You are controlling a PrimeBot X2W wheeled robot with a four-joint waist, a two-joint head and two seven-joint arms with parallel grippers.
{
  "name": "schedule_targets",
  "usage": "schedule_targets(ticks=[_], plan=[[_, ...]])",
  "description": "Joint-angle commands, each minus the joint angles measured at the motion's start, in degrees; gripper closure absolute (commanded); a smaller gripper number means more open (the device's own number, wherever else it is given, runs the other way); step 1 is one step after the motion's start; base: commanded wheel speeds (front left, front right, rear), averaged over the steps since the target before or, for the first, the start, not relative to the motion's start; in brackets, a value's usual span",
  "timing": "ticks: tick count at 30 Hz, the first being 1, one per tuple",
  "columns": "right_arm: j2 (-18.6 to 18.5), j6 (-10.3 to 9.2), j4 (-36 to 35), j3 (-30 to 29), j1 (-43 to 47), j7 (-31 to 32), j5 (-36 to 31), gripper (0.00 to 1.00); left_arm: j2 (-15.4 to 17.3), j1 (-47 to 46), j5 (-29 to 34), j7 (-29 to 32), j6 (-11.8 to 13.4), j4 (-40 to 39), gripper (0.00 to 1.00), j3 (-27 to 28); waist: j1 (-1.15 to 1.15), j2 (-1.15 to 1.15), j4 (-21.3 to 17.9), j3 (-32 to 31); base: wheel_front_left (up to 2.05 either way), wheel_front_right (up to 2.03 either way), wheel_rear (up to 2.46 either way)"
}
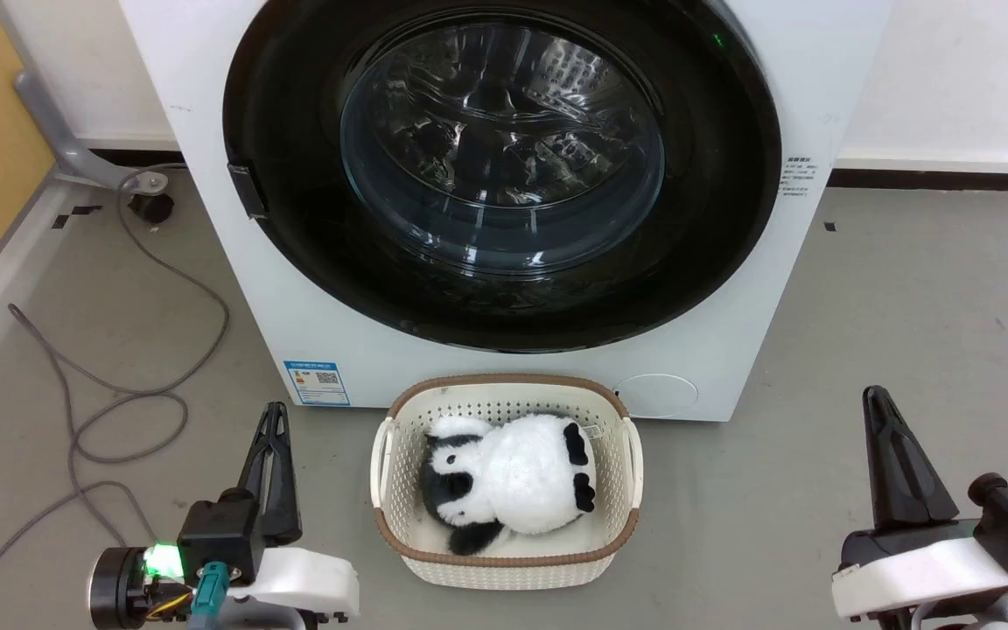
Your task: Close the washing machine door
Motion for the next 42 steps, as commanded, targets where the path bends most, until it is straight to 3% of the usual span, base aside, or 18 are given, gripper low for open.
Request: schedule_targets(ticks=[1,42], plan=[[0.1,-0.01,-0.3,0.1,0.3,0.3,-0.6,1.00,-0.1,0.3,0.2,0.3,-0.5,-0.3,1.00,0.3,0.00,0.00,0.0,0.0,0.00,0.00,0.00],[0.2,-0.02,-1.1,1.3,0.8,5.1,-3.4,1.00,-0.5,0.8,0.6,5.1,-3.7,-1.4,1.00,2.0,0.00,0.00,0.9,-0.1,0.00,0.00,0.00]])
